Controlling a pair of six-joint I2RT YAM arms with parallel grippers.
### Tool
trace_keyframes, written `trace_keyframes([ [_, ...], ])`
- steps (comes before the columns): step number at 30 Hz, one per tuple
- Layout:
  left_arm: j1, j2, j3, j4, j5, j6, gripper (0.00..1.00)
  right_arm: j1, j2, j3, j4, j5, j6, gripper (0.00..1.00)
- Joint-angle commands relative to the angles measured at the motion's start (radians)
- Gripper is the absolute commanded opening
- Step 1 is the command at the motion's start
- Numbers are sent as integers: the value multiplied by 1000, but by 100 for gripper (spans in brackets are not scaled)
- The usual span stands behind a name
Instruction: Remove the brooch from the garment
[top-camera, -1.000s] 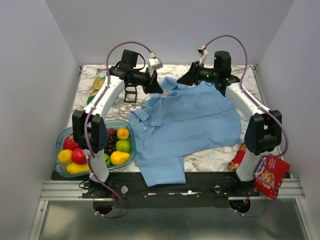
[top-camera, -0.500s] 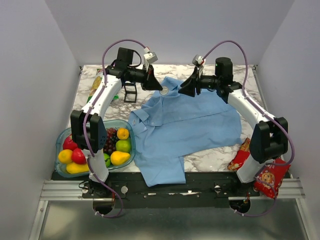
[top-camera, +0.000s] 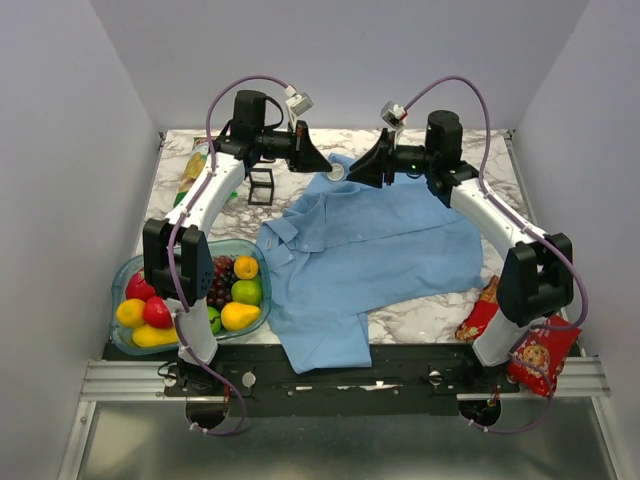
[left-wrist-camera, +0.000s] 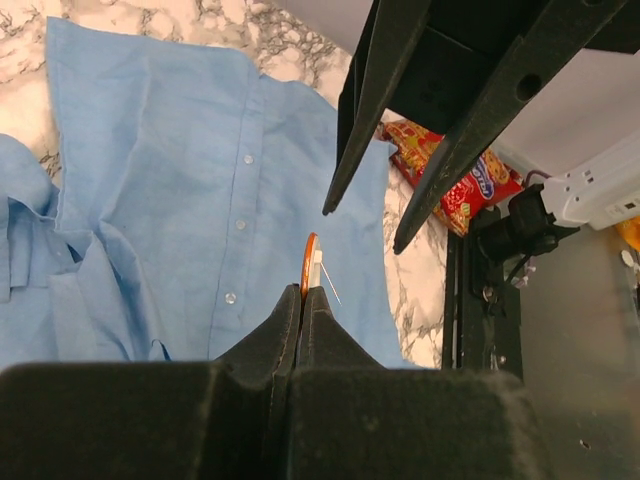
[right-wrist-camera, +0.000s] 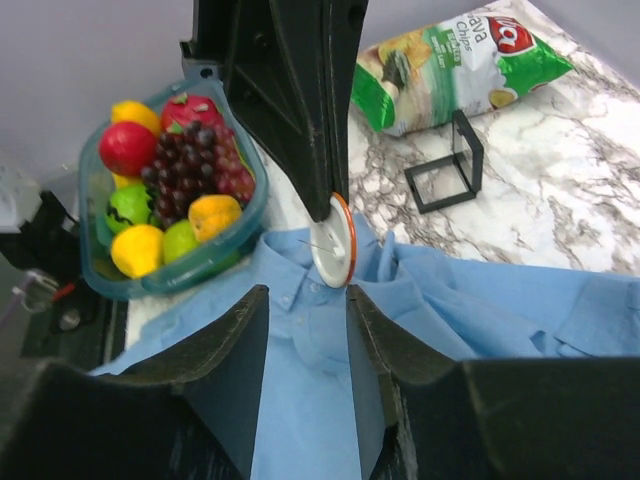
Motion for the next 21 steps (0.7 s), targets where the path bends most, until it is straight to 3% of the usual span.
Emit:
trace_keyframes([
  [1,-9,-8,-10,114,44,-102,0,3,26,-25,165,-7,218,43],
  [16,-27,-19,-29,177,59,-164,0,15,41,-26,150,41,220,43],
  [21,-32,-19,-32,186,65,-172,0,20,47,-14,150,47,213,36],
])
